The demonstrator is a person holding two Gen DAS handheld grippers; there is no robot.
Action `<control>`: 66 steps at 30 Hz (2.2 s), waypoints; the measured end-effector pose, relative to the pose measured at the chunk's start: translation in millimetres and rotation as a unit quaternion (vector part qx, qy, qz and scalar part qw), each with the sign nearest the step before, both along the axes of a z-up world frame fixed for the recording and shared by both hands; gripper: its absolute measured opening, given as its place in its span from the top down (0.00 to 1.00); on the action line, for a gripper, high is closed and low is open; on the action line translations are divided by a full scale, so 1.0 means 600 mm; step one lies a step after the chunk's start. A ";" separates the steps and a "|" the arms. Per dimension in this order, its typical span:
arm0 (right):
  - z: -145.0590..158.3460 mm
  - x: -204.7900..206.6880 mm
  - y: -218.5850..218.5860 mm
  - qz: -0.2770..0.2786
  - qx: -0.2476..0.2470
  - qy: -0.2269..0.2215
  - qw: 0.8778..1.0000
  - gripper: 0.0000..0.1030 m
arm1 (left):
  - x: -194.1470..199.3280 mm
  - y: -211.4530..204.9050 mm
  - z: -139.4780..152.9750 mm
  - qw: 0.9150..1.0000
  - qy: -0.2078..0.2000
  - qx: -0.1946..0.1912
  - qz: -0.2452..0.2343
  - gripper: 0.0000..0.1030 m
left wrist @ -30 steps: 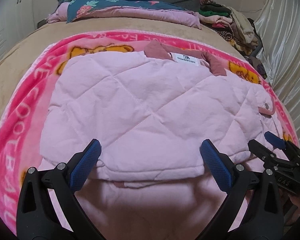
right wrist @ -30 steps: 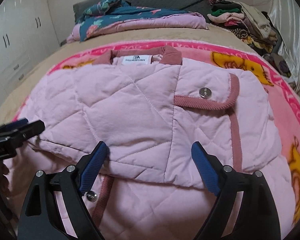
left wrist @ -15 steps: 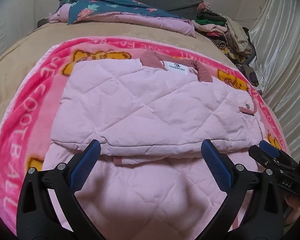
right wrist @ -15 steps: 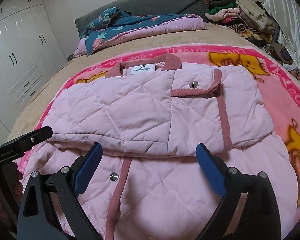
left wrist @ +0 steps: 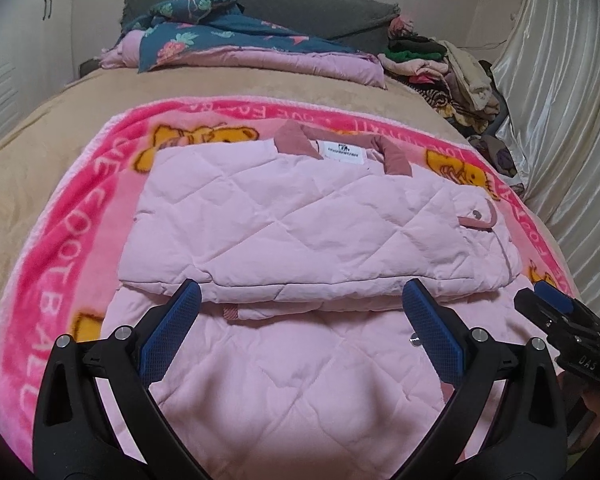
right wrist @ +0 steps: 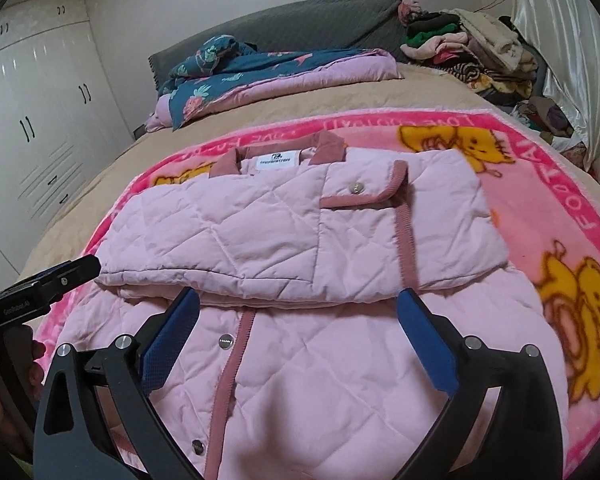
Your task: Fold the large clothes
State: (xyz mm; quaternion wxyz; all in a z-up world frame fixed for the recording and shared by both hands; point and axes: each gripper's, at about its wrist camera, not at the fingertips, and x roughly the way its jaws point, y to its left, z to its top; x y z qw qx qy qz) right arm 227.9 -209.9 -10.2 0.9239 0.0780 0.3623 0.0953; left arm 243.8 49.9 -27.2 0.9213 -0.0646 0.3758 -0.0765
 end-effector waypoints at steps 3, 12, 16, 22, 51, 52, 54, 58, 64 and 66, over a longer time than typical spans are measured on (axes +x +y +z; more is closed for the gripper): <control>0.012 -0.013 -0.009 0.000 -0.002 -0.009 1.000 0.05 | -0.015 -0.005 0.007 1.000 -0.008 0.008 0.000 0.08; 0.038 -0.057 -0.036 -0.004 0.002 -0.022 1.000 0.04 | -0.068 -0.011 0.026 0.999 -0.033 0.007 0.005 0.08; 0.045 -0.074 -0.045 -0.006 0.001 -0.027 1.000 0.04 | -0.089 -0.015 0.025 0.999 -0.033 0.009 0.007 0.08; 0.053 -0.103 -0.056 -0.001 -0.002 -0.030 1.000 0.04 | -0.117 -0.012 0.028 0.999 -0.037 0.013 0.014 0.08; 0.079 -0.214 -0.102 0.004 -0.013 -0.039 0.999 0.04 | -0.229 0.007 0.043 0.997 -0.039 0.058 0.045 0.08; 0.078 -0.218 -0.104 0.004 -0.015 -0.038 0.999 0.04 | -0.233 0.008 0.043 0.996 -0.038 0.061 0.045 0.08; 0.075 -0.223 -0.109 0.004 -0.018 -0.035 0.999 0.04 | -0.239 0.010 0.041 0.996 -0.037 0.065 0.048 0.08; 0.067 -0.233 -0.120 0.000 -0.021 -0.027 0.999 0.04 | -0.250 0.016 0.037 0.996 -0.032 0.070 0.053 0.08; 0.051 -0.251 -0.135 -0.002 -0.027 -0.014 1.000 0.04 | -0.267 0.026 0.026 0.995 -0.021 0.078 0.061 0.08; 0.045 -0.257 -0.140 -0.005 -0.028 -0.010 1.000 0.04 | -0.271 0.029 0.023 0.995 -0.019 0.080 0.063 0.08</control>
